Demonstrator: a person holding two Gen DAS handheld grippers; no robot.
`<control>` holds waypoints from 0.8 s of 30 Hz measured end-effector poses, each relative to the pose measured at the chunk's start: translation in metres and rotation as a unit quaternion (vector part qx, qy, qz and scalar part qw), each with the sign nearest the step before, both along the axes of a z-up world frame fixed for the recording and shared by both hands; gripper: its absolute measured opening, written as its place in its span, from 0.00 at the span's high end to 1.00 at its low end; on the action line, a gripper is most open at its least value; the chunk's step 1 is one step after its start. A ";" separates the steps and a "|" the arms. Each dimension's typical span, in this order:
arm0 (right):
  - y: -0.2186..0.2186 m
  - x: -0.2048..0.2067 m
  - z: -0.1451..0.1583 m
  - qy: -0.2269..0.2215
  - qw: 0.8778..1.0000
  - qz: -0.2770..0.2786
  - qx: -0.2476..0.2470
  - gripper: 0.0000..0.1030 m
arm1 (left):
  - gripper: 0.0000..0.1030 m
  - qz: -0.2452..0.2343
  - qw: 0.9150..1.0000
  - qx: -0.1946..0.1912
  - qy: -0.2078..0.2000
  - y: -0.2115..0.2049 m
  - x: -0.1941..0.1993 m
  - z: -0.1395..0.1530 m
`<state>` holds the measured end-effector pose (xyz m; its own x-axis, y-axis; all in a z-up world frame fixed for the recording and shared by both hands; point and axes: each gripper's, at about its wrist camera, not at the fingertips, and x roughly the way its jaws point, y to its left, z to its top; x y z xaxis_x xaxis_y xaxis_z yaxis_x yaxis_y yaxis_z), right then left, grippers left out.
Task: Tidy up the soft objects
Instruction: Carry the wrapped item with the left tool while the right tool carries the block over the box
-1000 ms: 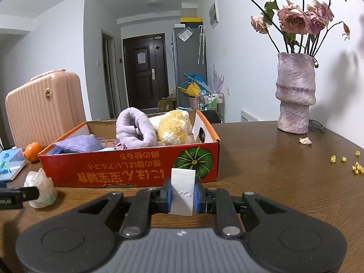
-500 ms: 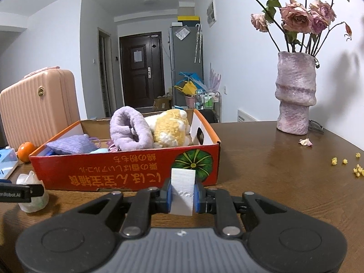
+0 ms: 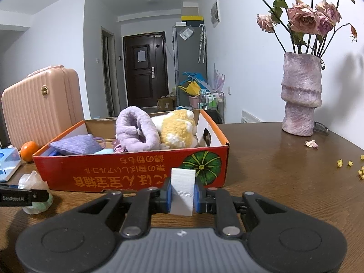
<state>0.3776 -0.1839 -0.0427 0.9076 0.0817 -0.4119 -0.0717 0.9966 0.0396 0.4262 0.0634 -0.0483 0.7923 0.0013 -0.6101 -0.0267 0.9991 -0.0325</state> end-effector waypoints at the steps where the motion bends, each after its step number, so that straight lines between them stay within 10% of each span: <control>1: 0.000 -0.001 0.000 0.000 1.000 0.001 0.000 0.83 | 0.58 -0.001 1.000 0.001 -0.002 -0.001 -0.001 0.001; 24: 0.015 -0.001 0.010 -0.040 0.999 0.031 0.006 0.82 | 0.58 -0.031 0.995 -0.009 -0.097 -0.020 -0.034 0.042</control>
<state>0.3770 -0.1685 -0.0325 0.9307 0.1436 -0.3365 -0.1375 0.9896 0.0422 0.3925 0.0432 -0.0061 0.8930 -0.0604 -0.4459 0.0434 0.9979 -0.0483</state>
